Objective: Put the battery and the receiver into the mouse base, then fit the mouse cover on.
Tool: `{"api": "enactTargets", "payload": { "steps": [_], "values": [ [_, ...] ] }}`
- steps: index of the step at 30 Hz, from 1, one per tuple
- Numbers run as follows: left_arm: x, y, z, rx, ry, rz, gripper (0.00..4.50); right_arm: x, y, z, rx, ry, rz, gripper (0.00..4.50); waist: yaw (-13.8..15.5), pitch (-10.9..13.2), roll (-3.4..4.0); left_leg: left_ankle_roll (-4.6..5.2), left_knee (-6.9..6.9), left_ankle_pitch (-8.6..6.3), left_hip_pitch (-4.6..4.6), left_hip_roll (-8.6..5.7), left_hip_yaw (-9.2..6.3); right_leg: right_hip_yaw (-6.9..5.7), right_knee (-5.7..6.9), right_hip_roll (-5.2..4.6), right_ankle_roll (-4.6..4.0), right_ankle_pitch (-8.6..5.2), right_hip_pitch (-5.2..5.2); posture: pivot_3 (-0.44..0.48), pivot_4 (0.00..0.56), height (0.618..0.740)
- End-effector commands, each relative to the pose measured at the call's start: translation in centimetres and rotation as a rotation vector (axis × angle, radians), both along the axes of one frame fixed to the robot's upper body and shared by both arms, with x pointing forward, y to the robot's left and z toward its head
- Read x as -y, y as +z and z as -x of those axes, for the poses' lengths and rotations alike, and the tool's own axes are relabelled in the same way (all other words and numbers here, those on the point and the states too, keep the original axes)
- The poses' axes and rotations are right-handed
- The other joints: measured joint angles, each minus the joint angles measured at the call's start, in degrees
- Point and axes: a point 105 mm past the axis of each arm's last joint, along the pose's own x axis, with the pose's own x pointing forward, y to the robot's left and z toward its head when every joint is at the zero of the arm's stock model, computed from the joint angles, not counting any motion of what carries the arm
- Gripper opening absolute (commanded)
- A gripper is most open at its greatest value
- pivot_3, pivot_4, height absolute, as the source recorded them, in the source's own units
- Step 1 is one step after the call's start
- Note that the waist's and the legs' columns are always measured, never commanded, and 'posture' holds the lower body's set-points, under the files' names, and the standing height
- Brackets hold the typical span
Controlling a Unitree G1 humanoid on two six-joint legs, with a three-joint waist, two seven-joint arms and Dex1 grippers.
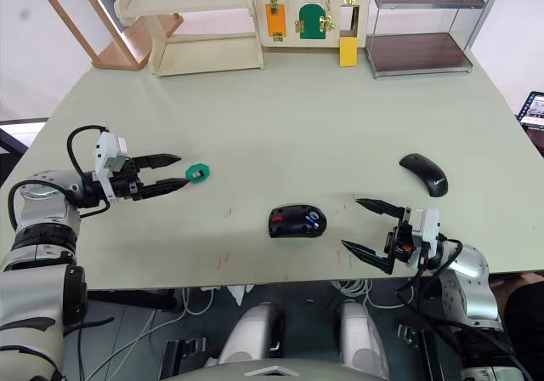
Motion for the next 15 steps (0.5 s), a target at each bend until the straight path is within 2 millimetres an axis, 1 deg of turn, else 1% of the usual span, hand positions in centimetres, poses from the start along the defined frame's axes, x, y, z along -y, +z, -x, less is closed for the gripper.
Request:
{"api": "enactTargets", "payload": {
  "steps": [1,8,15],
  "values": [
    [-0.07,0.43,-0.40,0.021,0.011,-0.021,1.91,-0.09,0.62,0.34,0.042,-0.006,-0.008,4.50,0.0,0.0,-0.01,0.00,0.00,0.00,0.00,0.00,0.00,0.00,-0.01,0.00,0.00,0.00,0.00,0.000,0.150,0.740],
    [-0.29,-0.07,-0.36,-0.010,0.014,-0.047,1.91,-0.65,0.63,0.56,0.049,-0.010,-0.014,4.50,0.0,0.0,-0.03,0.00,0.00,0.00,0.00,0.00,0.00,0.00,0.00,0.00,0.00,0.00,0.00,0.000,0.150,0.740],
    [-0.16,0.17,-0.78,-0.007,0.033,-0.022,1.91,-0.80,0.56,0.88,0.048,-0.011,-0.014,4.50,0.0,0.0,-0.04,0.00,0.00,0.00,0.00,0.00,0.00,0.00,0.00,0.00,0.01,0.01,0.00,0.000,0.150,0.740]
  ]
}}
